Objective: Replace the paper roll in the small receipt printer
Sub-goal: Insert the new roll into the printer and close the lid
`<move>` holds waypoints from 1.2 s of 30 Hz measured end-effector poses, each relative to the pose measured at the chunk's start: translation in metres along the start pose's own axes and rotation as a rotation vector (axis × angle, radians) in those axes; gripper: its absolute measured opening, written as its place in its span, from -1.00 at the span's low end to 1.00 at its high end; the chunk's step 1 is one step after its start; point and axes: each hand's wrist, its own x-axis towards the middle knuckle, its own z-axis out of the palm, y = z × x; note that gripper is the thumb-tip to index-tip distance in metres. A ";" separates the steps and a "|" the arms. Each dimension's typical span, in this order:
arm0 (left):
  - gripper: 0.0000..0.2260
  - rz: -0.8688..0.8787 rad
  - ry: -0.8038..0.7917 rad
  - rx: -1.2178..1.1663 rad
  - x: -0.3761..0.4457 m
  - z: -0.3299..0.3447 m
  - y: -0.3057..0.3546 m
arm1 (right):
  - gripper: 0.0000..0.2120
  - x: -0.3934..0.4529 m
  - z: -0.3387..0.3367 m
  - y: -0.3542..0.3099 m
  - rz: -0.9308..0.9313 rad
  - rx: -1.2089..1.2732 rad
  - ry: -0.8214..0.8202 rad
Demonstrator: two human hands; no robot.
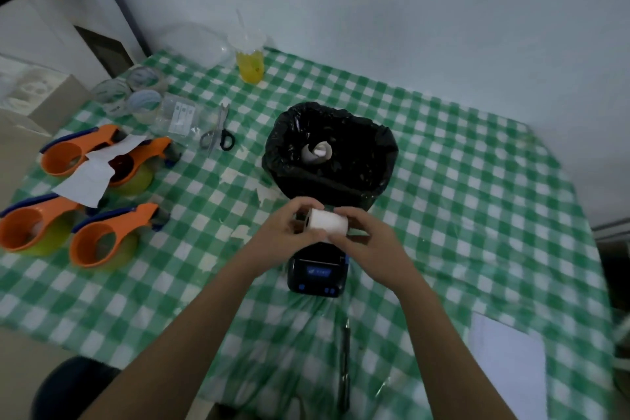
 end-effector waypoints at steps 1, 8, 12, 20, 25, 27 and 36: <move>-0.73 -0.014 -0.016 0.032 -0.004 0.003 -0.004 | -0.69 -0.006 0.003 0.006 0.001 -0.036 -0.016; -0.57 -0.027 -0.134 0.303 -0.016 0.014 -0.038 | -0.64 -0.022 0.028 0.041 0.015 -0.191 -0.003; -0.50 -0.086 -0.014 0.367 -0.014 0.008 -0.048 | -0.61 -0.007 0.042 0.060 0.018 -0.319 0.099; -0.71 -0.121 0.149 0.348 -0.011 -0.003 -0.062 | -0.61 0.021 0.051 0.087 0.000 -0.474 0.141; -0.77 -0.110 0.198 0.317 -0.008 -0.005 -0.069 | -0.66 0.028 0.050 0.098 0.018 -0.434 0.166; -0.78 -0.088 0.223 0.314 -0.004 -0.005 -0.069 | -0.68 0.031 0.051 0.101 -0.013 -0.497 0.182; -0.81 -0.076 0.231 0.288 0.012 -0.001 -0.063 | -0.69 0.027 0.059 0.108 0.052 -0.507 0.247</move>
